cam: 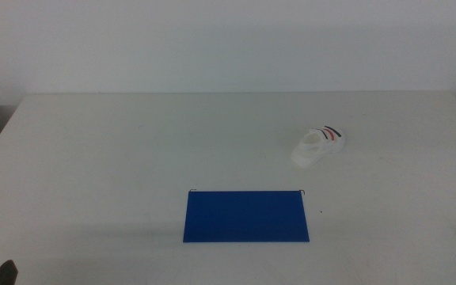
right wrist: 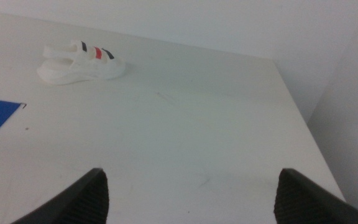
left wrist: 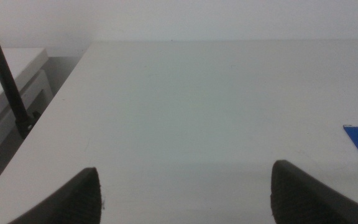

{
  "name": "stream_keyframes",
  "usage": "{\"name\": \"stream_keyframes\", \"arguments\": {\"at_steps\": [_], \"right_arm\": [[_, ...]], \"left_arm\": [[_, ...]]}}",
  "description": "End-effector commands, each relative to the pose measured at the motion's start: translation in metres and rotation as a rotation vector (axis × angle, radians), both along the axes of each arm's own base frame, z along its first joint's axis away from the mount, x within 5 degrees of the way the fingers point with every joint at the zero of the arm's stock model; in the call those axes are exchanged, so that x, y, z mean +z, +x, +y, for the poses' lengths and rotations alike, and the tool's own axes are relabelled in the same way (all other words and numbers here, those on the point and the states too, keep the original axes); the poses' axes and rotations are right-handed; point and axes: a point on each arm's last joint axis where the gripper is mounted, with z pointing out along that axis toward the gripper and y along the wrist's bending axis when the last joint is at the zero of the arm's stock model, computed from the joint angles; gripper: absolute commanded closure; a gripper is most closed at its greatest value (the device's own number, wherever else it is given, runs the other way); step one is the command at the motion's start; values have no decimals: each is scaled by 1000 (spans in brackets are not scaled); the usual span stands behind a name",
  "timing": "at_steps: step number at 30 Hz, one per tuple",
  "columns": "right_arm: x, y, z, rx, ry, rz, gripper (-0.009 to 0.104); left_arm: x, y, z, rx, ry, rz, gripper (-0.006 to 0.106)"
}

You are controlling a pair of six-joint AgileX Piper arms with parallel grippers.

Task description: Use one arm to grab the shoe from the table and place it on the mat.

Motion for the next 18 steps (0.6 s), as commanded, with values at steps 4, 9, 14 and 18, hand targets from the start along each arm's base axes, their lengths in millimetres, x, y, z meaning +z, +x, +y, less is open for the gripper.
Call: {"name": "stream_keyframes", "arguments": {"at_steps": [4,9,14,18], "right_arm": [[22,1,0,-5,15,-36,8],[46,9,0,-7,1,5,8],[66,26,-1,-7,1,76,8],[79,46,-1,-7,-3,142,8]], "left_arm": [[6,1,0,4,-10,-87,7],[6,1,0,4,-10,-87,7],[6,1,0,4,-10,-87,7],[6,1,0,4,-10,-87,7]]}}
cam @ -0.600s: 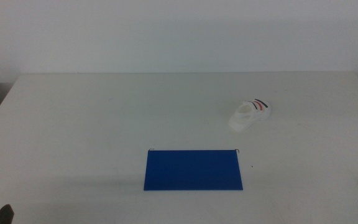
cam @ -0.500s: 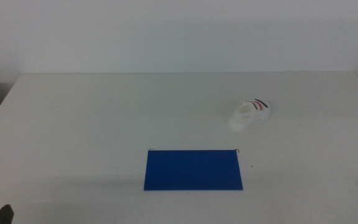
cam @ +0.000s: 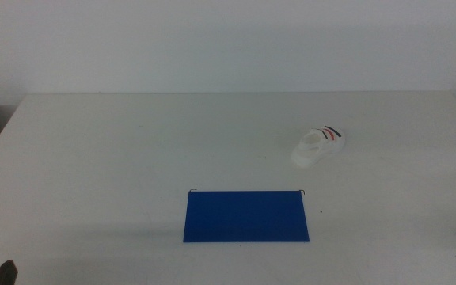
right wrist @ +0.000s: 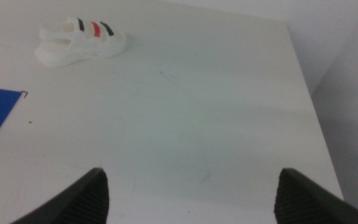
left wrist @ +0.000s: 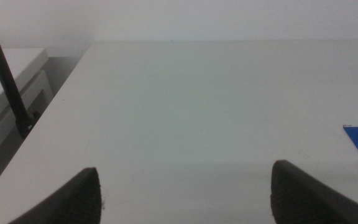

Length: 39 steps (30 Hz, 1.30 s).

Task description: Use one arm to grab the shoe from the table and place it on the mat.

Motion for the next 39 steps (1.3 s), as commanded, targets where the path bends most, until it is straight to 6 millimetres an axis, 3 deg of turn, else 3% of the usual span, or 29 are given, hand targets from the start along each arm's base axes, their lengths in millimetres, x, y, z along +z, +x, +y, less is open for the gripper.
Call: {"name": "stream_keyframes", "arguments": {"at_steps": [1,6,10,18,30,39], "right_arm": [[24,16,-1,-3,-21,-59,8],[50,51,-1,-8,6,1,8],[67,80,4,-43,128,87,8],[93,154,38,-42,260,248,8],[93,264,85,-304,452,469,8],[86,316,113,-286,659,513,8]], "left_arm": [[6,1,0,4,-10,-87,7],[6,1,0,4,-10,-87,7],[6,1,0,4,-10,-87,7],[6,1,0,4,-10,-87,7],[6,1,0,4,-10,-87,7],[6,1,0,4,-10,-87,7]]}}
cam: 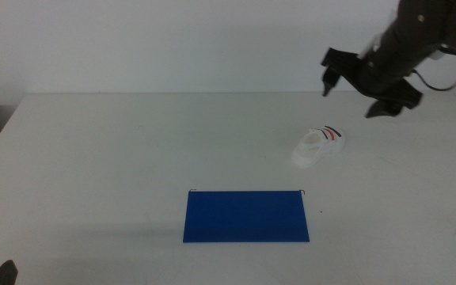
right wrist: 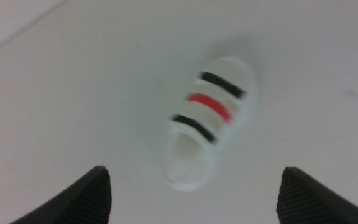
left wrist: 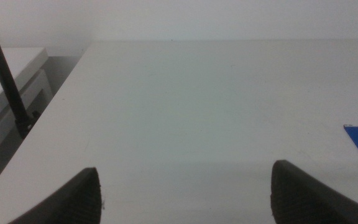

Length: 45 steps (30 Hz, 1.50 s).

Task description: Use one arm to grab the shoe from the table and place it on the mat.

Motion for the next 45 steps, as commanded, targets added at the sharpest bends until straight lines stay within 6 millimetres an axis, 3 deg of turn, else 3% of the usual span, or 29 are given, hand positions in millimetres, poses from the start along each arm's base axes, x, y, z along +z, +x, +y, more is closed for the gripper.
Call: {"name": "stream_keyframes", "arguments": {"at_steps": [1,8,18,29,38,45], "right_arm": [[30,8,6,-4,67,-104,8],[6,40,17,-28,75,42,8],[-33,64,15,-347,86,258,8],[-35,76,16,-444,155,171,8],[-38,70,11,-466,80,226,8],[-39,69,11,-523,120,253,8]], "left_arm": [[6,1,0,4,-10,-87,7],[6,1,0,4,-10,-87,7],[6,1,0,4,-10,-87,7],[6,1,0,4,-10,-87,7],[6,1,0,4,-10,-87,7],[6,1,0,4,-10,-87,7]]}}
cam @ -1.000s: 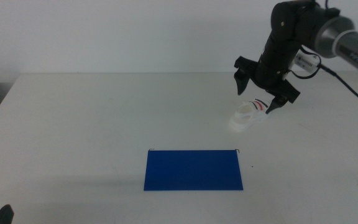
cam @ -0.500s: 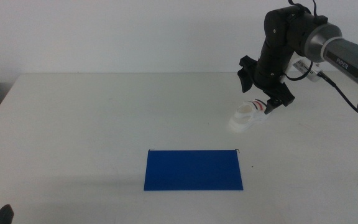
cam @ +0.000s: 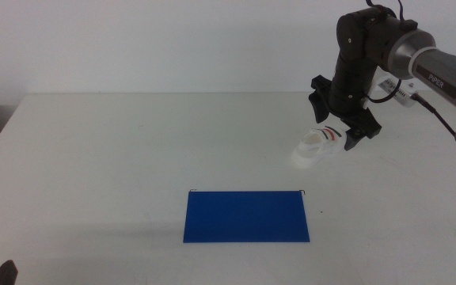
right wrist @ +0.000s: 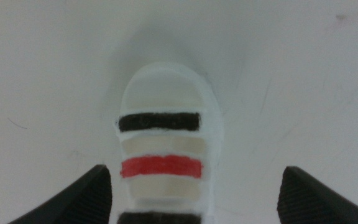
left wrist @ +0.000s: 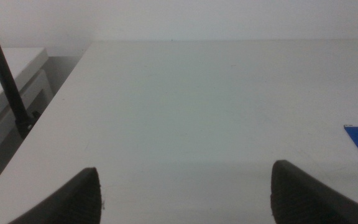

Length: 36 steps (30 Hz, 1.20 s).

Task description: Use one arm to grab the shoe from the table and place it on the mat.

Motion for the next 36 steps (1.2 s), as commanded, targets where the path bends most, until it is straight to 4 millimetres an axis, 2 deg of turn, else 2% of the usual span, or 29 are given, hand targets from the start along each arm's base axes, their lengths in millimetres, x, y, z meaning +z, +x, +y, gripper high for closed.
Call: {"name": "stream_keyframes", "arguments": {"at_steps": [1,7,14,23,28,36], "right_arm": [[43,-6,-3,-36,32,-87,8],[41,-3,-1,-129,72,-109,8],[20,4,3,-147,94,-83,8],[4,7,5,-125,89,-55,10],[-1,8,8,-126,111,-44,28],[4,3,7,-130,104,12,83]], "left_arm": [[6,1,0,4,-10,-87,7],[6,1,0,4,-10,-87,7],[6,1,0,4,-10,-87,7],[6,1,0,4,-10,-87,7],[6,1,0,4,-10,-87,7],[6,1,0,4,-10,-87,7]]}}
